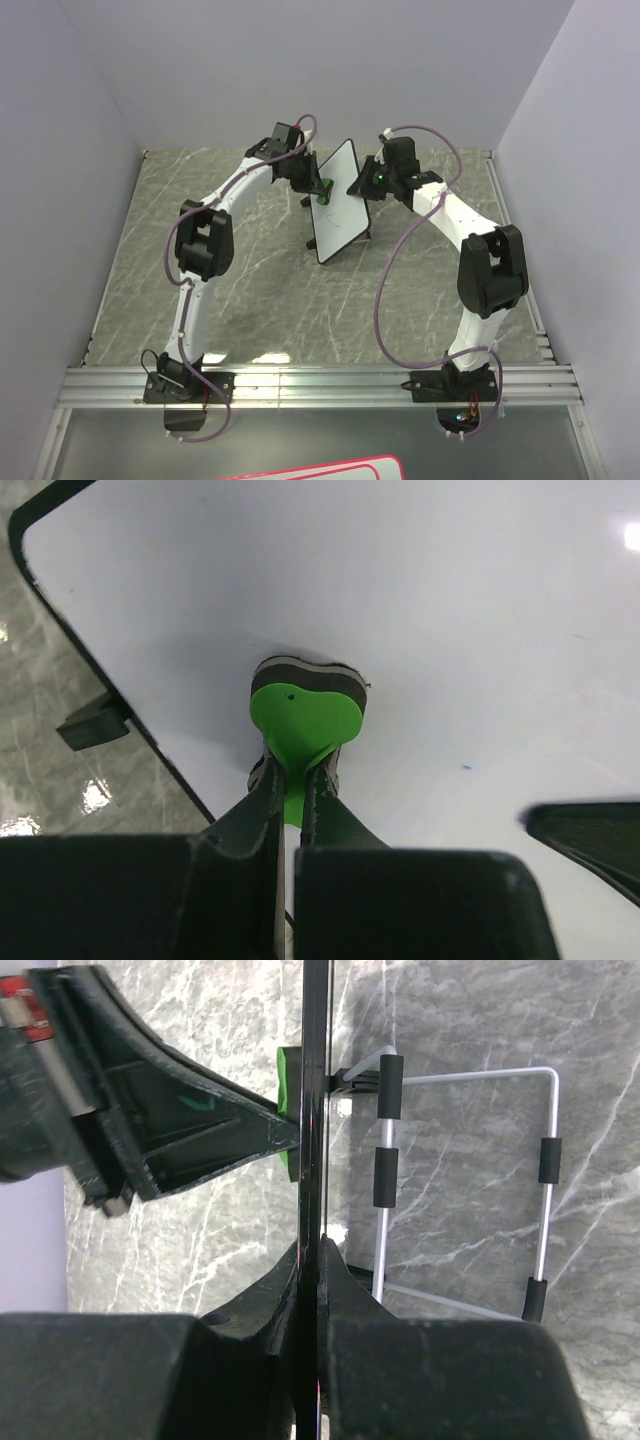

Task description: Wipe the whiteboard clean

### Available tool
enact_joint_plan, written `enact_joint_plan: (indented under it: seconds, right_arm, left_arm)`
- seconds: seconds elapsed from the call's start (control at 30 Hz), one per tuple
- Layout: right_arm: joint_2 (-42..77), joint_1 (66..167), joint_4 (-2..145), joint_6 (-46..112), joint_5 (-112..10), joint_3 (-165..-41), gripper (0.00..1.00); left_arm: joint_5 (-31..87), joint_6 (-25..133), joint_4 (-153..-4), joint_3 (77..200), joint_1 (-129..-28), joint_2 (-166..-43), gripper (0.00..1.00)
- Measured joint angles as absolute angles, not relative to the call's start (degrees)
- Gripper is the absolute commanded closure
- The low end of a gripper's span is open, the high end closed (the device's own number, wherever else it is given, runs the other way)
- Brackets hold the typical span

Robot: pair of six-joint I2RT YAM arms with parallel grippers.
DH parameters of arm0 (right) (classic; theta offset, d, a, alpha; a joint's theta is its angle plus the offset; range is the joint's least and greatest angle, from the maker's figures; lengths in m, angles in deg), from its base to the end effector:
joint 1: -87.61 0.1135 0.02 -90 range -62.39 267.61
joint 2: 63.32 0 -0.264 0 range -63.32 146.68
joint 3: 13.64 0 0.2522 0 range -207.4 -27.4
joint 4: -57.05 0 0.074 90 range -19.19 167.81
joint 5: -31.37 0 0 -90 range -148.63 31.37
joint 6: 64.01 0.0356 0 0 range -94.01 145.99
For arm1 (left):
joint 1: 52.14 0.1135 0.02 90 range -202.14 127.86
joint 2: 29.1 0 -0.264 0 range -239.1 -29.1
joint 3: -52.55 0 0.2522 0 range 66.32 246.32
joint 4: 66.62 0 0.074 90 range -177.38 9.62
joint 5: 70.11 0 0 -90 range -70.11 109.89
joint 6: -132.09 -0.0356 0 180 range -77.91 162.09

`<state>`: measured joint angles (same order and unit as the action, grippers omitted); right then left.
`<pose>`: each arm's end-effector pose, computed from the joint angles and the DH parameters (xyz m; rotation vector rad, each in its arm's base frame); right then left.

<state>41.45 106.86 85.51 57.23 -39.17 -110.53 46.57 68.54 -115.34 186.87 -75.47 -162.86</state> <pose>0.3962 0.1509 0.2705 0.0417 2.2996 0.8497 0.4761 -0.2227 0.2278 0.1590 2.5131 -0.9429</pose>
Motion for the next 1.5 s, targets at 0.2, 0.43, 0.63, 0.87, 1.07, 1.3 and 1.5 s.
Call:
enact_joint_plan:
  seconds: [0.2,0.43,0.63,0.87,1.07,1.3,1.5]
  right_arm:
    - [41.43,106.88,85.71,57.32,-39.39,-110.53,1.00]
    - [41.30,106.96,86.14,57.63,-39.26,-110.51,1.00]
    - [40.97,106.99,85.84,57.72,-39.43,-109.96,1.00]
    - [40.73,107.03,85.69,58.26,-39.85,-109.55,1.00]
    - [40.57,107.27,85.58,57.78,-40.02,-109.55,1.00]
    - [40.38,107.88,85.38,57.45,-40.81,-109.59,1.00]
    - [40.33,107.90,85.42,57.67,-41.05,-109.59,1.00]
  left_arm:
    - [48.80,66.60,-113.62,186.76,-77.24,-160.50,1.00]
    - [55.22,67.15,-108.09,180.29,-79.34,-154.94,1.00]
    - [53.61,67.95,-108.66,180.14,-79.36,-154.94,1.00]
    - [51.01,70.42,-106.12,170.69,-78.29,-152.54,1.00]
    - [49.80,71.06,-102.93,154.89,-76.33,-149.33,1.00]
    - [46.92,71.23,-98.84,151.07,-77.51,-146.11,1.00]
    - [46.98,71.52,-99.52,151.20,-78.51,-145.00,1.00]
